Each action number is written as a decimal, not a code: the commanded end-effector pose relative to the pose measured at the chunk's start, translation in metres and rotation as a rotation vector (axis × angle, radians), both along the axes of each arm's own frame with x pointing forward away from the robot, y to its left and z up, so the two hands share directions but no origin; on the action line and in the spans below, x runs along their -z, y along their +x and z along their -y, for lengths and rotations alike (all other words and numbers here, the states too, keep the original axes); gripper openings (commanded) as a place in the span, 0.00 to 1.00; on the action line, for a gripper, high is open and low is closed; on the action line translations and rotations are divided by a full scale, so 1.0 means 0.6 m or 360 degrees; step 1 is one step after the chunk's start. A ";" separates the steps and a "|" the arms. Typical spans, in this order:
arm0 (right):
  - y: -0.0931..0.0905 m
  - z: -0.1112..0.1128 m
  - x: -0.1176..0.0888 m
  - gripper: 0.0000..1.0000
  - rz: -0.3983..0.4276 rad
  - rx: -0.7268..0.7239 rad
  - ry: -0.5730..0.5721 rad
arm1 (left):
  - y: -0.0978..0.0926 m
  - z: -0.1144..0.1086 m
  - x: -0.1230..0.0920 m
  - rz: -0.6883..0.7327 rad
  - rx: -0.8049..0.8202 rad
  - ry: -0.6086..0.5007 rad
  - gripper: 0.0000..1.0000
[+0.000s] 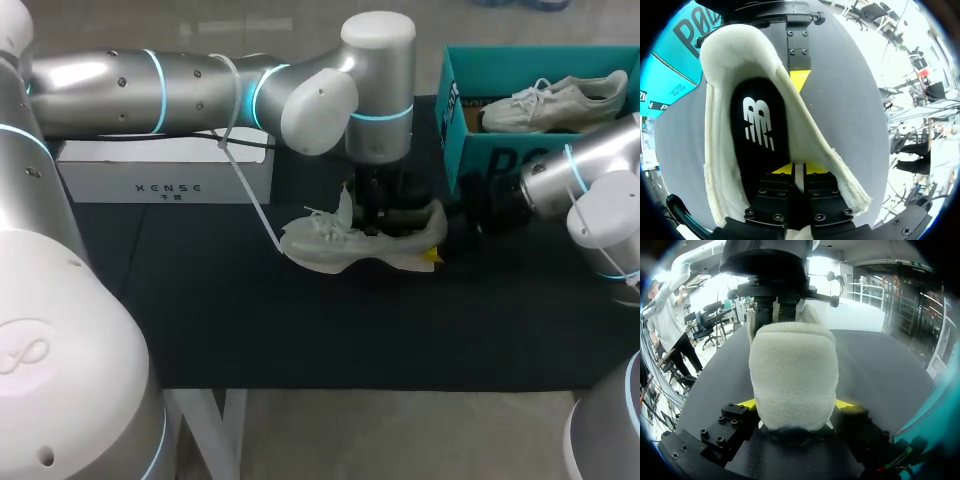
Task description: Take the shoe out of the shoebox, open the shoe tongue, remove and reinsert the insole, then place the shoe into the shoebox
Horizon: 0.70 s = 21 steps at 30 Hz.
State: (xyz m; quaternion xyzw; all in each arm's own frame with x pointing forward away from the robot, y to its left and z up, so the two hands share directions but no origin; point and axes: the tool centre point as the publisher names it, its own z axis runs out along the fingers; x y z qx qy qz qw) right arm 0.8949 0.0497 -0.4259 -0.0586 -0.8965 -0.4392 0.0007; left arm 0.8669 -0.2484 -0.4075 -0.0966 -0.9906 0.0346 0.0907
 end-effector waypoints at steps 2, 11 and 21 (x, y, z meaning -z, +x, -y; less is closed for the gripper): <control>0.003 0.002 0.007 0.00 -0.0002 0.0001 -0.0001 | 0.005 0.006 0.019 0.0078 -0.0035 -0.0032 0.28; 0.003 0.002 0.007 0.00 -0.0002 0.0001 -0.0001 | 0.016 0.000 0.016 0.0175 -0.0041 -0.0199 0.36; 0.003 0.002 0.007 0.00 -0.0002 0.0001 -0.0001 | -0.001 -0.008 0.011 0.0171 -0.0040 -0.0174 0.45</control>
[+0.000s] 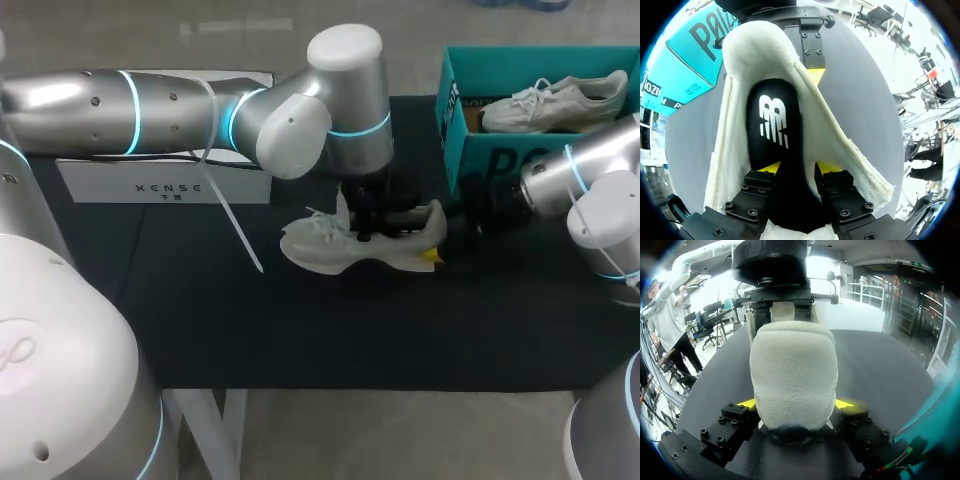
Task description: Take the shoe out of the shoebox, open the shoe tongue, remove and reinsert the insole, then place the shoe into the shoebox
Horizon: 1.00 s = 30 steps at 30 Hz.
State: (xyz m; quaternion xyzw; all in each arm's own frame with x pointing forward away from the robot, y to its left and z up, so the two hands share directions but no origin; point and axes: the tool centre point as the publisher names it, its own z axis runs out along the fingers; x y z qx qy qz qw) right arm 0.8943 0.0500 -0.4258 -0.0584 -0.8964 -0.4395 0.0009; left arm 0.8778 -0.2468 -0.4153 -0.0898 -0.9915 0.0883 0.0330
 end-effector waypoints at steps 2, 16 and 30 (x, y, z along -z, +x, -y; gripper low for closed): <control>0.004 0.003 0.008 0.00 -0.0001 0.0002 -0.0002 | -0.026 -0.006 -0.006 0.0053 0.0000 0.0017 0.45; 0.004 0.003 0.008 0.00 -0.0001 0.0002 -0.0002 | -0.010 0.015 0.023 0.0218 -0.0096 0.0002 0.42; 0.004 0.003 0.008 0.00 -0.0001 0.0002 -0.0002 | 0.012 0.020 0.035 0.0345 -0.0185 0.0039 0.00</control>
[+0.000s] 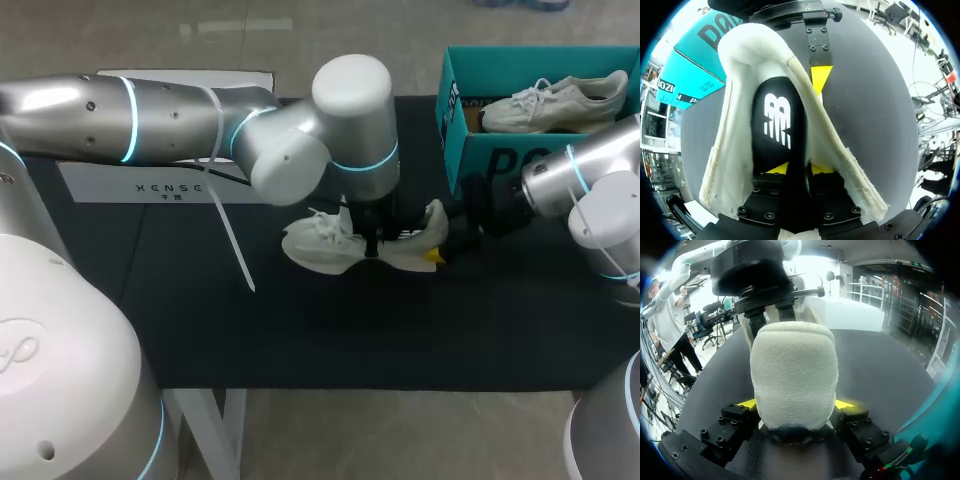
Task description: Take the shoe out of the shoebox, open the shoe tongue, remove and reinsert the insole, then place the shoe into the shoebox
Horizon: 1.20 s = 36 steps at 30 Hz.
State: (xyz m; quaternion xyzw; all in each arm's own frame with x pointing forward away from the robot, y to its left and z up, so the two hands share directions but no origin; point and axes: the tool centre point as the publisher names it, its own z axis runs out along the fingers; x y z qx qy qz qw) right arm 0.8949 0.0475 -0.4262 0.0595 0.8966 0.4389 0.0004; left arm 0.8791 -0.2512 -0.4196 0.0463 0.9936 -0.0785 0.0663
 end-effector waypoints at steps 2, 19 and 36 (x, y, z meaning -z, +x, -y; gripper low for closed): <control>0.003 -0.002 0.007 0.00 -0.0004 -0.0003 0.0000 | 0.011 0.011 0.028 0.0033 -0.0043 0.0031 0.00; 0.003 -0.002 0.007 0.00 -0.0004 -0.0003 0.0000 | 0.020 -0.037 -0.087 -0.0123 -0.0180 -0.0104 0.00; 0.003 -0.002 0.007 0.00 -0.0004 -0.0003 0.0000 | 0.038 -0.044 -0.124 -0.0157 -0.0209 -0.0226 0.00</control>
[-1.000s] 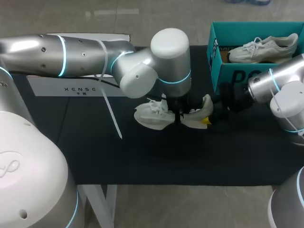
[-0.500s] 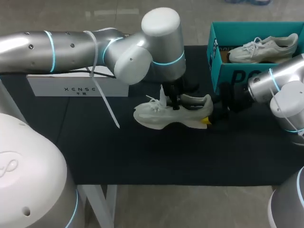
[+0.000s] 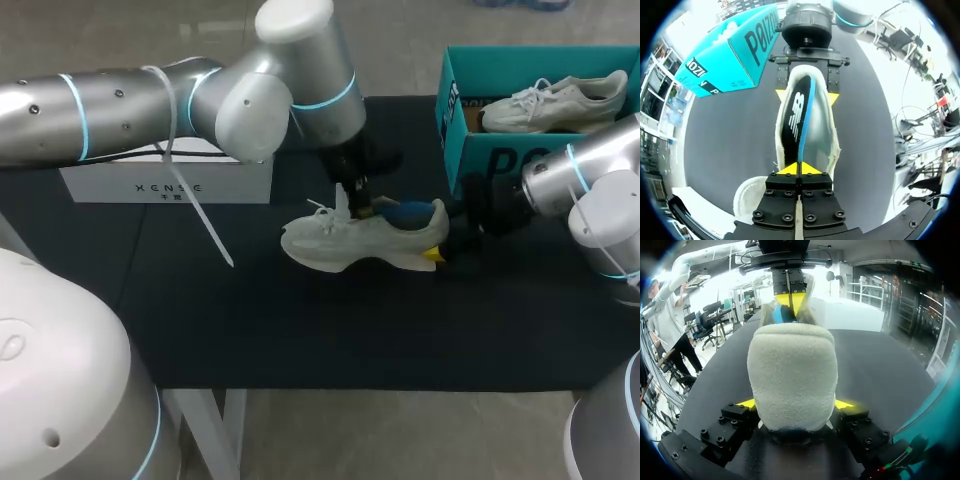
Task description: Take the shoe out of the shoebox, open the shoe tongue, remove and reinsert the insole, then place the shoe into the shoebox
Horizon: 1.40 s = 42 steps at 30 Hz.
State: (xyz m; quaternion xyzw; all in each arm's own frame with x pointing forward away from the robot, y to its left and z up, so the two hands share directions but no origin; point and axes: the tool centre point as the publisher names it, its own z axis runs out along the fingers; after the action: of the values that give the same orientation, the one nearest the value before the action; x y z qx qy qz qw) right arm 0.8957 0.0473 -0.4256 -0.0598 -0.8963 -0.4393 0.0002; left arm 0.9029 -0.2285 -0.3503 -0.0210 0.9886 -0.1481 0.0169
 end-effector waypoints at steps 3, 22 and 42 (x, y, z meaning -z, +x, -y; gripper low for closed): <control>0.001 -0.002 0.008 0.00 -0.0001 -0.0003 -0.0001 | 0.007 -0.012 -0.012 -0.0020 -0.0056 -0.0047 0.00; 0.001 -0.002 0.008 0.00 -0.0001 -0.0003 -0.0001 | -0.042 0.031 -0.005 -0.0083 0.0211 -0.0105 0.09; 0.001 -0.002 0.008 0.00 -0.0001 -0.0003 -0.0001 | -0.072 0.076 0.030 0.0062 0.0246 -0.0131 0.21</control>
State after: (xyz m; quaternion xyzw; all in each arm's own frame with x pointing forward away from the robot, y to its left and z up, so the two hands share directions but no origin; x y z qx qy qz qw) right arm 0.8954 0.0474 -0.4257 -0.0596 -0.8964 -0.4393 0.0003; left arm 0.8637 -0.2682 -0.3613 0.0580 0.9797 -0.1909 0.0210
